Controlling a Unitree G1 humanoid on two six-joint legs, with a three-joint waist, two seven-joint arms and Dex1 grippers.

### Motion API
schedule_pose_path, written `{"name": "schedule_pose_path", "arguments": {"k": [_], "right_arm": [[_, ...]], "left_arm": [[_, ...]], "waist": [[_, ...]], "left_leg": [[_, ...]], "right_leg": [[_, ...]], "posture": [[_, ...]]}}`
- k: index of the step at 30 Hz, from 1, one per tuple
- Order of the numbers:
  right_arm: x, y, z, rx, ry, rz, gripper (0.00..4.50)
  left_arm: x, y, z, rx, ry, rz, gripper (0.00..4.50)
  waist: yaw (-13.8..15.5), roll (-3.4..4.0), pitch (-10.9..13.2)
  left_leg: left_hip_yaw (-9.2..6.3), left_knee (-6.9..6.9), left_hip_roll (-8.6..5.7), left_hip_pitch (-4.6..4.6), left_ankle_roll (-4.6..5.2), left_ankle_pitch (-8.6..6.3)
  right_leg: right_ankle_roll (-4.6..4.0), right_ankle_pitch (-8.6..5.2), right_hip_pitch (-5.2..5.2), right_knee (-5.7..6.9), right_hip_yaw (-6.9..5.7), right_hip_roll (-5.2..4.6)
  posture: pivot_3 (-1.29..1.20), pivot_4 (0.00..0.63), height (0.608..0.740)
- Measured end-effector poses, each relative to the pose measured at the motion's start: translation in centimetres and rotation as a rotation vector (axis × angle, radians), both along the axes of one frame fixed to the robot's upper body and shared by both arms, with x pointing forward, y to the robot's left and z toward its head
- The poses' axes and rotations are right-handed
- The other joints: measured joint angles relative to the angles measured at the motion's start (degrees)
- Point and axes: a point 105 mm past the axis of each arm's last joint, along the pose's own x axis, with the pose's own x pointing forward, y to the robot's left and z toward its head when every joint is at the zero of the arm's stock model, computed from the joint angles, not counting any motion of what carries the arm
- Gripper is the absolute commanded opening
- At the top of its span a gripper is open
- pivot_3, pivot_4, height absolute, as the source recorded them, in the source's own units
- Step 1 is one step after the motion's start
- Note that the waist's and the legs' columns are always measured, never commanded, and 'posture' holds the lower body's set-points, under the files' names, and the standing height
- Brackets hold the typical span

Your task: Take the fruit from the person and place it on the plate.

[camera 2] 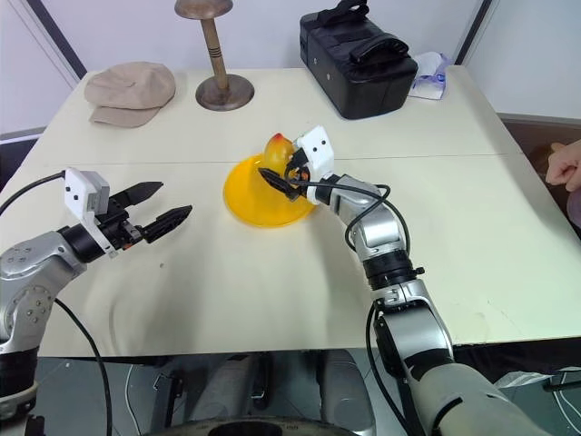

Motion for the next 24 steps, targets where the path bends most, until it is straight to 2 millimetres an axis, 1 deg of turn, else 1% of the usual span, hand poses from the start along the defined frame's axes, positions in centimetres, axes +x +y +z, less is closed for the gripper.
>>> {"name": "schedule_pose_path", "arguments": {"k": [7,10,15,17,20,22,24], "right_arm": [[0.3,-0.3,0.4,0.001,-0.018,-0.011,4.47],[0.7,-1.1,1.4,0.007,-0.044,-0.037,4.47],[1.8,-5.3,5.2,0.003,-0.153,-0.15,4.47],[1.9,-7.2,6.0,-0.011,-0.18,-0.192,4.47],[1.7,-10.3,5.9,-0.059,-0.187,-0.254,4.47],[1.4,-12.6,4.8,-0.089,-0.164,-0.306,4.47],[1.2,-14.3,3.5,-0.11,-0.134,-0.35,4.47]], "left_arm": [[0.1,0.1,0.1,0.0,-0.007,0.015,4.5],[0.2,0.3,0.3,0.006,-0.028,0.03,4.5],[0.8,1.5,0.5,0.008,-0.047,0.089,4.5],[1.0,2.2,0.8,0.008,-0.062,0.121,4.5],[1.3,3.0,1.0,0.002,-0.082,0.156,4.5],[1.5,3.8,0.8,-0.008,-0.087,0.203,4.5],[1.7,4.7,0.4,-0.013,-0.083,0.248,4.5]], "waist": [[0.0,0.0,0.0],[0.0,0.01,0.0],[0.2,0.0,0.0],[0.2,0.0,0.0],[0.2,0.0,0.0],[0.2,0.0,0.0],[0.2,0.0,0.0]], "left_leg": [[0.0,0.0,0.0,0.0,0.0,0.0],[0.0,0.0,0.0,-0.01,0.0,0.0],[0.0,0.0,-0.01,-0.02,0.0,0.0],[0.01,0.0,-0.01,-0.02,0.0,0.0],[0.03,0.0,-0.01,-0.03,0.0,0.0],[0.03,0.0,-0.01,-0.03,0.0,0.0],[0.04,0.0,-0.01,-0.03,0.01,0.0]], "right_leg": [[0.01,0.0,0.0,0.0,0.0,0.0],[0.01,0.0,-0.01,0.0,0.0,0.0],[0.0,0.0,0.0,-0.04,-0.01,-0.01],[0.01,0.0,0.0,-0.04,-0.01,-0.01],[0.0,0.0,0.02,-0.06,-0.01,-0.02],[0.0,0.0,0.04,-0.1,-0.01,-0.02],[0.01,0.0,0.04,-0.09,-0.01,-0.02]], "posture": [[0.0,0.15,0.74],[0.0,0.15,0.74],[0.0,0.15,0.74],[0.0,0.15,0.74],[0.0,0.15,0.74],[0.0,0.15,0.74],[0.0,0.15,0.74]]}}
